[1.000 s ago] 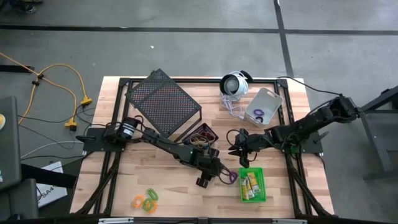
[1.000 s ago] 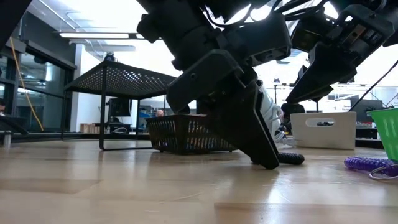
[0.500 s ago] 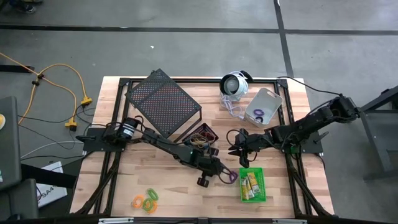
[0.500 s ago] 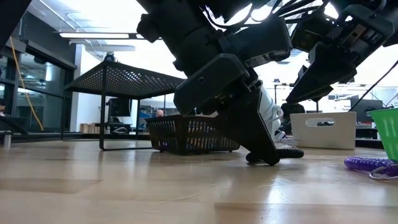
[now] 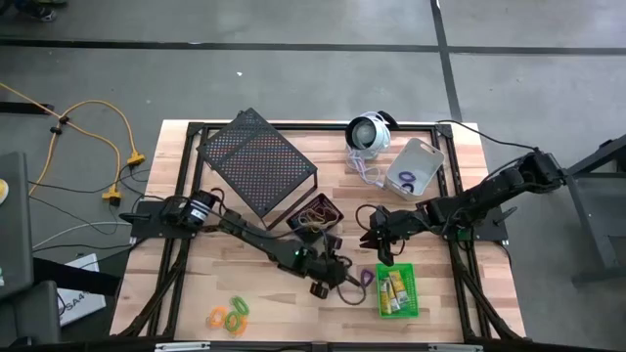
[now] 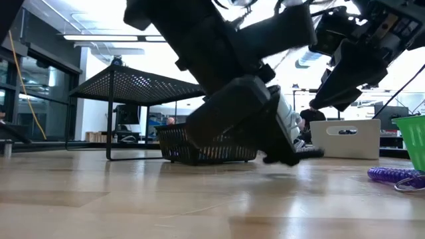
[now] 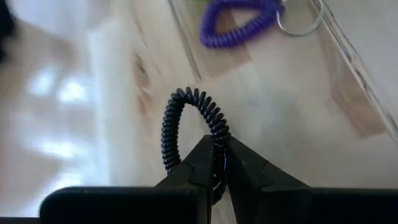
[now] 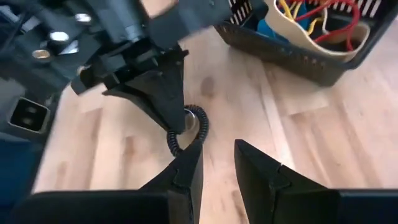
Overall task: Pick & Place Office Desk Supplies
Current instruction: Put the black spring keychain into the white bin
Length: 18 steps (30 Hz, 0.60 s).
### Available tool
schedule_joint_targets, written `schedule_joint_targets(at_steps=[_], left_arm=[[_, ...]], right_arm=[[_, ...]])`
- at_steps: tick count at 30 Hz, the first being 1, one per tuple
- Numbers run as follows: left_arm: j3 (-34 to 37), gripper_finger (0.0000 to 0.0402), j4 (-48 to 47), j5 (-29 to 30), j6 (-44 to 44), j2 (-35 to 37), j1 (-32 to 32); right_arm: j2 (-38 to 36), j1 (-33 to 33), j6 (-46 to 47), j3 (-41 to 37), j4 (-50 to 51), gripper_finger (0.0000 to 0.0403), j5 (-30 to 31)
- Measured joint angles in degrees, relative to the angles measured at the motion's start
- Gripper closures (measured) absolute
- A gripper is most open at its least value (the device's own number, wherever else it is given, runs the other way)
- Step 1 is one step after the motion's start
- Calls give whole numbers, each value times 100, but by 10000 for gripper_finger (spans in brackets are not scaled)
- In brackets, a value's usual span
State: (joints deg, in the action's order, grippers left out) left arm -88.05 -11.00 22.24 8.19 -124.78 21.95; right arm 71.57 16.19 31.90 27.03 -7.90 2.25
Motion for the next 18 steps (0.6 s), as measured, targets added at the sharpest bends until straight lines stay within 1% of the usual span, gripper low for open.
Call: schedule_joint_targets(at_steps=[4,6,9,12,18], left_arm=[[0,379,243,730,524,12,170],[0,379,449,1003,694,12,227],[-1,379,703,1129,1021,92,291],[-7,379,836,1420,1288,122,296],[-14,379,851,1443,1410,130,214]], right_arm=[[-1,0,534,0,-2,324,-159],[0,0,721,0,-2,324,-259],[-2,0,920,0,-6,324,-282],[0,0,1089,0,-30,324,-418],[0,0,1233,0,-129,324,-553]])
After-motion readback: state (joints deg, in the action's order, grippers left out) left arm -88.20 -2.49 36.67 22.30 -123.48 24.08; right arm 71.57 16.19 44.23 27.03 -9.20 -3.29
